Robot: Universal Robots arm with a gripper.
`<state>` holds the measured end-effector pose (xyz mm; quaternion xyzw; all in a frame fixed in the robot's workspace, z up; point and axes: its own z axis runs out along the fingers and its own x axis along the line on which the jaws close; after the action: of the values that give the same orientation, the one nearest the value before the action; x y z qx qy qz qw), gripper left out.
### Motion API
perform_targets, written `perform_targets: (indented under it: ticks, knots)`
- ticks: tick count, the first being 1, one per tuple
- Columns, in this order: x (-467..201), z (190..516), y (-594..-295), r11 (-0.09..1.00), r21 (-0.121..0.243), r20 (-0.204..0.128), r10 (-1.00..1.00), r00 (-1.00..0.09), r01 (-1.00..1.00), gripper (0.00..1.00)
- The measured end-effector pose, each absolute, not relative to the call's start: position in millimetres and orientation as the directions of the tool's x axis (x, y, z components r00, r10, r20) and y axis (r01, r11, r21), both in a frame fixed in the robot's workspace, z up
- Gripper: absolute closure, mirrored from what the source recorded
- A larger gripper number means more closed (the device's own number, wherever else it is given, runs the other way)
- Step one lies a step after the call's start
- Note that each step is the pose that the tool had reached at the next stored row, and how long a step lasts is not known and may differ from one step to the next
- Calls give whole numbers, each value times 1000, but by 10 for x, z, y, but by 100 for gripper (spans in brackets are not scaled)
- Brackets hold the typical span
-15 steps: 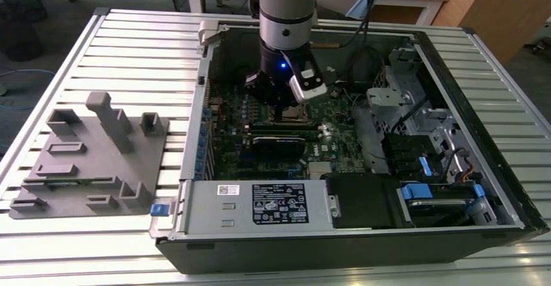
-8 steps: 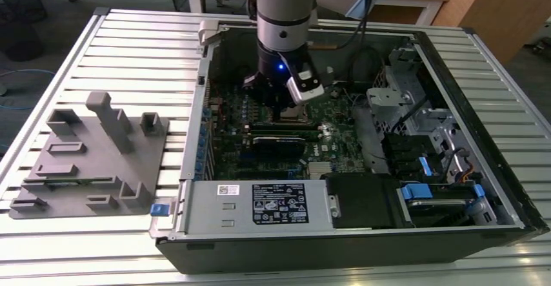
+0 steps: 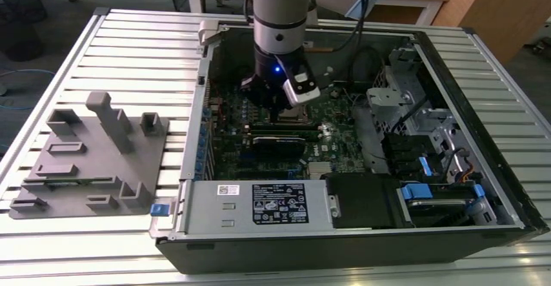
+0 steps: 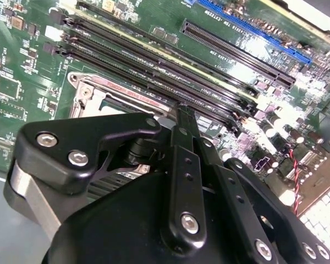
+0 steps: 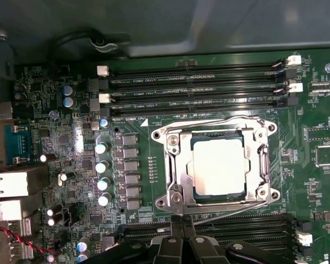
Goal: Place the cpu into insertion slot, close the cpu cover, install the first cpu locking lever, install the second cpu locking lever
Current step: 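Install the second cpu locking lever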
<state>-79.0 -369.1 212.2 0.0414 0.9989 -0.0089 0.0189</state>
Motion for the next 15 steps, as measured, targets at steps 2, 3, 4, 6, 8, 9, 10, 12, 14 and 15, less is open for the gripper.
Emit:
perform_targets:
  ticks: [2,3,4,6,8,9,10,12,14,15]
  knots:
    - [-792,2119,-3691,996,-16,-38,82,-996,83,89]
    - [-792,2118,-3691,996,-16,-38,82,-996,83,89]
    - [-792,2115,-3691,996,-16,-39,82,-996,83,89]
    - [-792,2113,-3691,996,-16,-39,82,-996,83,89]
    - [-792,2112,-3691,996,-16,-39,82,-996,83,89]
    - [-792,2112,-3691,996,-16,-39,82,-996,83,89]
    - [-792,2112,-3690,996,-16,-39,82,-996,83,89]
    - [-792,2112,-3691,996,-16,-39,82,-996,83,89]
    - [-794,2110,-3691,996,-16,-39,82,-996,83,89]
    - [-799,2108,-3690,996,-16,-39,82,-996,83,89]
